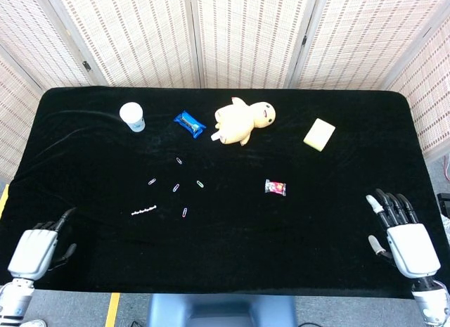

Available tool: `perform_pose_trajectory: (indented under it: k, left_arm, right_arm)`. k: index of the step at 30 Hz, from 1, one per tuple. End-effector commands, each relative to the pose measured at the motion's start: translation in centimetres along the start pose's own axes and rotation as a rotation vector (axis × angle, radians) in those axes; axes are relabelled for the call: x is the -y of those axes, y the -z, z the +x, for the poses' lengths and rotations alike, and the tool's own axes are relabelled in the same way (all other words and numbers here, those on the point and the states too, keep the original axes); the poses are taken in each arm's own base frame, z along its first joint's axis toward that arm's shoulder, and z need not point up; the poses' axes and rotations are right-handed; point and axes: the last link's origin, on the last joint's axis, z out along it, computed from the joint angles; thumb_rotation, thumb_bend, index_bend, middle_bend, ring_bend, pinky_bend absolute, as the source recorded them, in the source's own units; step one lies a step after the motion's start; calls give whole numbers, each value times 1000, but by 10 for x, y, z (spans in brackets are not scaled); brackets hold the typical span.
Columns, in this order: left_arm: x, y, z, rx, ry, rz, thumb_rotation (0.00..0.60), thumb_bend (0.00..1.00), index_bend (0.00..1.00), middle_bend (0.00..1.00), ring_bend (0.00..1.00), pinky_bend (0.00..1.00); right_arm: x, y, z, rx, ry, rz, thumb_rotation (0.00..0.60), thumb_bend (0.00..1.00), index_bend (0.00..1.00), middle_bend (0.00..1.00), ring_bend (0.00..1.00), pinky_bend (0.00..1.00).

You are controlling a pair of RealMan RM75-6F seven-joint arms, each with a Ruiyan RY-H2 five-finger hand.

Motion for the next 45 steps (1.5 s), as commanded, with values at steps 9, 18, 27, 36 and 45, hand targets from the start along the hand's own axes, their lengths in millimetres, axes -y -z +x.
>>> perform_pose_trajectory:
  k: [9, 18, 27, 36, 45]
  left_arm:
    - [-30, -26, 0, 42, 25, 32, 600, 406, 350, 1000, 1000, 1000]
    - [-56, -58, -12, 141, 192, 105, 600, 406, 388, 1000, 1000, 1000]
    - [-77, -86, -30, 129, 221, 119, 600, 399, 418, 1000, 1000, 1000]
    - [-97, -101, -56, 164, 201, 99, 600, 392, 402, 1000, 1000, 1000]
    - [-113, -111, -64, 160, 191, 78, 600, 390, 416, 1000, 1000, 1000]
  right_arm:
    - [12, 27, 11, -77, -2, 78, 600, 365, 0, 0, 0, 0]
    - [9, 31, 15, -86, -26, 100, 600, 365, 0, 0, 0, 0]
    - [3, 28, 17, -89, -38, 76, 600, 364, 0, 0, 0, 0]
    - [1, 26, 18, -80, -46, 70, 600, 364, 0, 0, 0, 0]
    - [-1, 27, 19, -78, -52, 68, 600, 365, 0, 0, 0, 0]
